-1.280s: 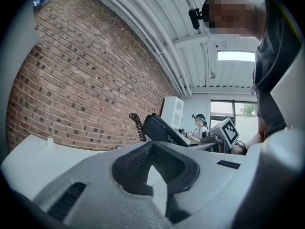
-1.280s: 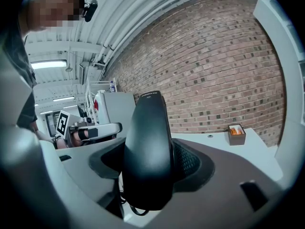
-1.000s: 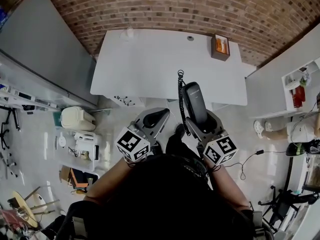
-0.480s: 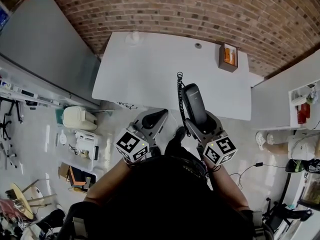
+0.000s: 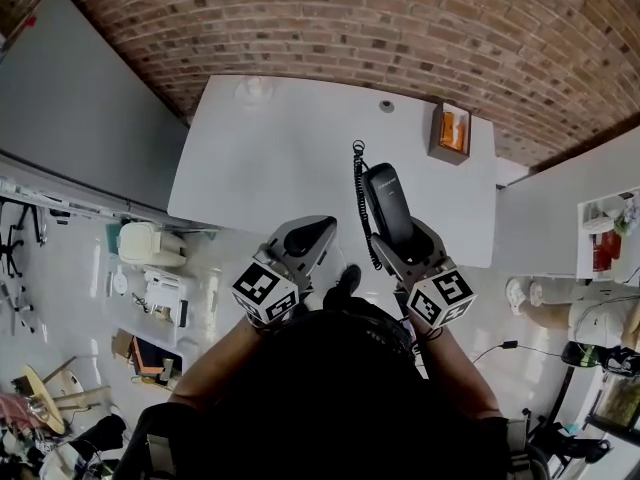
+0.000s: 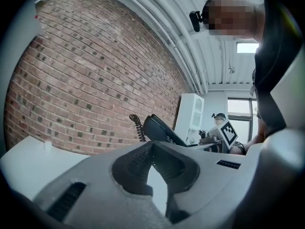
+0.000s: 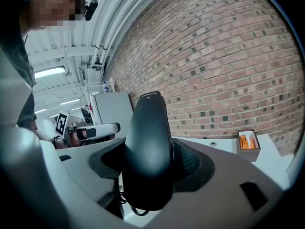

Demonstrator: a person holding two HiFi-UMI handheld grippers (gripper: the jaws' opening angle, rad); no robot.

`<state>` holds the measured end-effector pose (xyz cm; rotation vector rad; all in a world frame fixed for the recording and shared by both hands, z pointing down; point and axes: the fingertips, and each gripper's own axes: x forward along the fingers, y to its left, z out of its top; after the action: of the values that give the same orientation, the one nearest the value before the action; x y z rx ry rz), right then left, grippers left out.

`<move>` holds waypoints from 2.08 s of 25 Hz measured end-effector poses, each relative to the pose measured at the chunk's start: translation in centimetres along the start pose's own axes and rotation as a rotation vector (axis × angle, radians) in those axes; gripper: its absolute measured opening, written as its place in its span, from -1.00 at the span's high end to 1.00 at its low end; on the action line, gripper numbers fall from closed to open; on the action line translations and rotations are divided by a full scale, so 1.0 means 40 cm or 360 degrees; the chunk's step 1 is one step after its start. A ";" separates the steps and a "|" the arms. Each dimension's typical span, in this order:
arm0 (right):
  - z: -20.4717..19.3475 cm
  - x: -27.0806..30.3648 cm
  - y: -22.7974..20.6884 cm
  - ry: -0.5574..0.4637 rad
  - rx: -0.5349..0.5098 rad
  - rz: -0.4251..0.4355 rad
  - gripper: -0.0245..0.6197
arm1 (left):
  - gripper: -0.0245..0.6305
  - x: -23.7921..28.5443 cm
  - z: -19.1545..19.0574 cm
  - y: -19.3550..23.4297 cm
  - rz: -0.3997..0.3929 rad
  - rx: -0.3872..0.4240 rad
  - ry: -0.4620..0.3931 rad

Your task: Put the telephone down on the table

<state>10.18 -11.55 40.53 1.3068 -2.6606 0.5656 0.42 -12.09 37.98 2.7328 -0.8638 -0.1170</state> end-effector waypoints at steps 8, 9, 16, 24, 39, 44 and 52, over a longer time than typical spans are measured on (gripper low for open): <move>0.051 -0.027 -0.148 -0.0038 -0.0010 0.0010 0.06 | 0.90 0.155 0.000 -0.018 -0.0010 0.0001 -0.0003; 0.057 -0.031 -0.164 -0.0043 -0.0009 0.0007 0.06 | 0.90 0.173 0.000 -0.023 -0.0021 0.0006 0.0000; 0.071 -0.030 -0.230 -0.0037 0.0013 0.0010 0.06 | 0.90 0.251 0.010 -0.018 -0.0034 0.0034 0.0040; 0.055 0.045 -0.257 0.0016 0.0045 0.0025 0.06 | 0.90 0.271 0.005 0.068 0.0013 0.0002 0.0066; -0.006 0.226 -0.291 0.0179 0.0111 0.0002 0.06 | 0.90 0.275 -0.054 0.278 0.0065 -0.0048 0.0132; -0.040 0.291 -0.304 0.0233 0.0126 0.0014 0.06 | 0.90 0.269 -0.073 0.341 0.0085 -0.0109 0.0119; -0.102 0.385 -0.340 0.0312 0.0165 0.0016 0.06 | 0.90 0.261 -0.108 0.417 0.0130 -0.0127 0.0155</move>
<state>11.08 -28.92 52.19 1.1953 -2.5100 0.7991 0.44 -30.18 46.85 2.6019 -0.9216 -0.0017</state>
